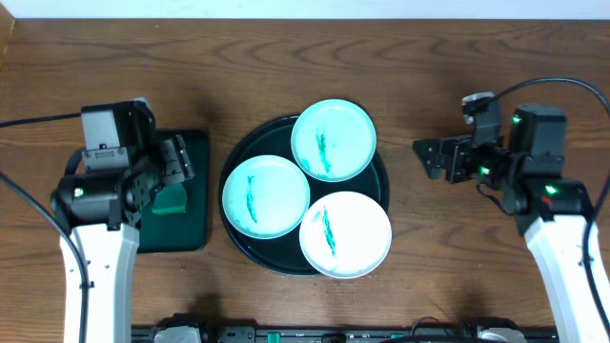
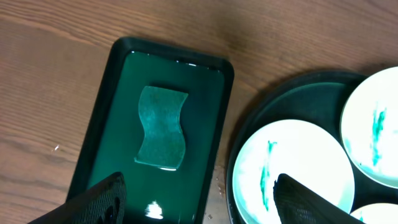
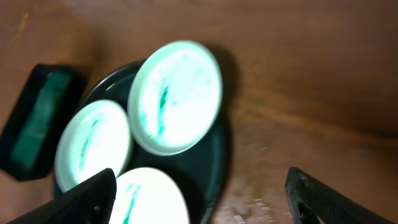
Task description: Clean dirty plates on tray and stack at the side
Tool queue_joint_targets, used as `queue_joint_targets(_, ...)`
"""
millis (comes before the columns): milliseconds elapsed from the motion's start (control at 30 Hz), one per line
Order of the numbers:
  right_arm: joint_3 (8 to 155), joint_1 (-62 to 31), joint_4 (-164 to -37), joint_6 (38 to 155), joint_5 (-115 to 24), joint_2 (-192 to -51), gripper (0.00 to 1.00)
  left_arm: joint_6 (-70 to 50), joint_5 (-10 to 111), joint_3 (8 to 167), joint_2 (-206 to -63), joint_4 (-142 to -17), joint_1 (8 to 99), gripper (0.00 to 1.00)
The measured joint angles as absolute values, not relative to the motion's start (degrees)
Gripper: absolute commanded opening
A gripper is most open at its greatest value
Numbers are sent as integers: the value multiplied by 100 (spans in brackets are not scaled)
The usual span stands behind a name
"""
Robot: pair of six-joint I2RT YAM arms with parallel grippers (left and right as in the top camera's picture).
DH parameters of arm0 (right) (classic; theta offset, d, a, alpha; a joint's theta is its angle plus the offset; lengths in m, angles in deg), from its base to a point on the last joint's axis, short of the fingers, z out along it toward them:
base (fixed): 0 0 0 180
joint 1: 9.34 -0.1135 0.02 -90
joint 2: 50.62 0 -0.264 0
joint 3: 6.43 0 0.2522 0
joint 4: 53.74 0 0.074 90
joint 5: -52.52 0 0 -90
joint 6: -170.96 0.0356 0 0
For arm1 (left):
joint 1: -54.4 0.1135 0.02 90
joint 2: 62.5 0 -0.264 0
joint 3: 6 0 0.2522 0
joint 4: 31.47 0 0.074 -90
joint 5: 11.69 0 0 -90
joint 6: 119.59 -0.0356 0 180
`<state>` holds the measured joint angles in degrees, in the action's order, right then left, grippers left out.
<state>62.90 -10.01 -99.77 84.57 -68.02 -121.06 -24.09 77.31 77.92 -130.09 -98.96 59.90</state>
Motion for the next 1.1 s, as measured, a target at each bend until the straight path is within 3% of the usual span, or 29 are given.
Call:
queue_joint_targets(333,6893,-2638,-10047,9878,-6651,-13572,59,-2372,7816,7792,-13070,-9916,5990,76)
queue_joint_targets(467,7577,-3377,-10176,10328,-6284,-14278,45,-2142,8262,7792,-13070,-10089,5985,77)
queue_joint_targets(600,8087,-3892,-10261,10641,-5904,-14873,43,-1994,8544,7792,-13070,-10165,5998,77)
queue_joint_targets(833,8467,-4546,-10216,11039,-5425,-15806,25,-1897,8715,7792,-13072,-10316,6191,76)
queue_joint_targets(1100,8474,-4939,-10226,11325,-5030,-16180,25,-1812,8769,7792,-13175,-10598,6213,77)
